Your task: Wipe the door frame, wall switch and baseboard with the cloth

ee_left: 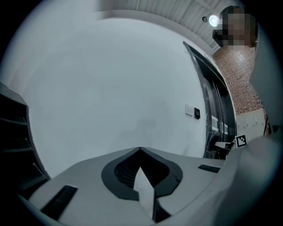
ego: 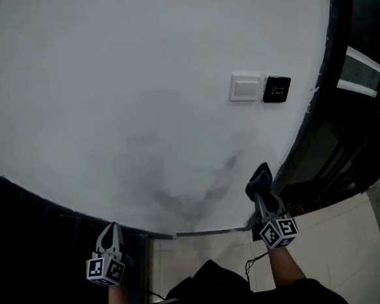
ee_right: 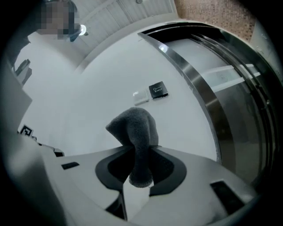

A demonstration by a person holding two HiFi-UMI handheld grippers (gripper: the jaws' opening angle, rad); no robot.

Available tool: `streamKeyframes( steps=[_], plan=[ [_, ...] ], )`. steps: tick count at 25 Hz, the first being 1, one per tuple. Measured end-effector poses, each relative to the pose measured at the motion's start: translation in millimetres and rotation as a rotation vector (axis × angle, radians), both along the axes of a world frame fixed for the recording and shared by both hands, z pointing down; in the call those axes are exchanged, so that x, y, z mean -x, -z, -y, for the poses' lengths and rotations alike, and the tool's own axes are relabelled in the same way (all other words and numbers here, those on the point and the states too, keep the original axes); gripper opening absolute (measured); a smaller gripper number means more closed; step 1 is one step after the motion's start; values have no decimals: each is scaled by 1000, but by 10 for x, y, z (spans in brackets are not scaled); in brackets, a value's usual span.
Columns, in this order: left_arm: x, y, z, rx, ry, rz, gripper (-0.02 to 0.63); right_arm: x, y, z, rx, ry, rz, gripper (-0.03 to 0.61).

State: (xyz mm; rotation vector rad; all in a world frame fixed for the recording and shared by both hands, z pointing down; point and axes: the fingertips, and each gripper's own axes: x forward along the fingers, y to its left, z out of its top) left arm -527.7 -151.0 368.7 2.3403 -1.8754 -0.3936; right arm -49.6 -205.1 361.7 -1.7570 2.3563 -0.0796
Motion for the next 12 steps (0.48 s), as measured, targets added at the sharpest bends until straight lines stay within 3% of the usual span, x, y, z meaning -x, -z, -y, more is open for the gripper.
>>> streamKeyframes(
  steps=[6, 12],
  plan=[
    [103, -60, -309, -37, -47, -27, -9, 407, 21, -395, 1, -24, 57, 91],
    [136, -265, -406, -58, -117, -41, -9, 730, -18, -728, 29, -35, -3, 89]
  ],
)
